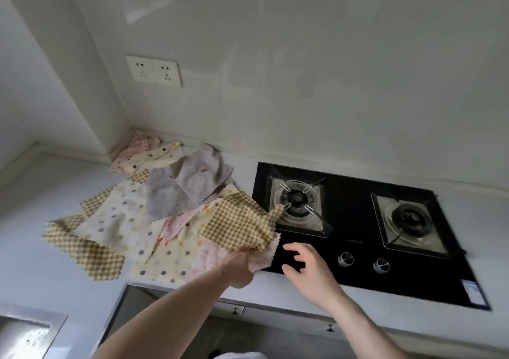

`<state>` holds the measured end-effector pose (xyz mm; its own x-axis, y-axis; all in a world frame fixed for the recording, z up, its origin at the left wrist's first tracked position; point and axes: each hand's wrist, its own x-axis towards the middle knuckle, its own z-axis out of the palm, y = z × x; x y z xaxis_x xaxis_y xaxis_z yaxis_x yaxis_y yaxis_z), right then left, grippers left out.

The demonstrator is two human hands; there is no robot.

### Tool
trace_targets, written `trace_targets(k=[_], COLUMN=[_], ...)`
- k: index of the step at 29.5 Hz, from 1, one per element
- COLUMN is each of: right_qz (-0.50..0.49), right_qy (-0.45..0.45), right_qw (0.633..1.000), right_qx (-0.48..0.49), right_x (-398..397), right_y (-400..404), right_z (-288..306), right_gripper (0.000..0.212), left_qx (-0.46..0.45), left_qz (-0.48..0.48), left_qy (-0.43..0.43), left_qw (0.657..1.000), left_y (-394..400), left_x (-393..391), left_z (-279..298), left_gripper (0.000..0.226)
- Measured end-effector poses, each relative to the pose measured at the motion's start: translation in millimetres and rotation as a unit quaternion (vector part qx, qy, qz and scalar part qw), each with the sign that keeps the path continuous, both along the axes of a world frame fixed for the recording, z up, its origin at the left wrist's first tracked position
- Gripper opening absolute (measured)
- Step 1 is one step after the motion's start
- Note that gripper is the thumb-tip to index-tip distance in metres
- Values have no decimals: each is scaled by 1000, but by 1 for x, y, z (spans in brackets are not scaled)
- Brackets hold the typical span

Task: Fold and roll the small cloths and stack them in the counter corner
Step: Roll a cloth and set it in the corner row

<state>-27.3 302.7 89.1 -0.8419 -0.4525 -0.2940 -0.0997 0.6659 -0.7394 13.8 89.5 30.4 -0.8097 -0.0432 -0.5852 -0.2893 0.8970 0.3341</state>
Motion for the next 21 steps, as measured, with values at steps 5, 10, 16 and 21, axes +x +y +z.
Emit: trace_targets(k=[5,10,16,21], right_qz=[-73,-77,-49,23], right_qy=[21,39,56,6], right_qw=[997,996,994,997], right_qx=[-14,-32,-74,-73], right_x=[29,27,22,8], right_y=[13,-8,-60,-78], right_z=[20,41,58,66], right_gripper=[41,47,80,105], left_qx=[61,174,300,316], left_qz=[62,113,120,69], left_qy=[220,402,378,343], left_qw=[972,892,868,882], left_y=[-28,-59,-63,-71], left_x=[-3,2,19,37], left_z=[42,108,166,190], left_gripper=[50,24,10,16])
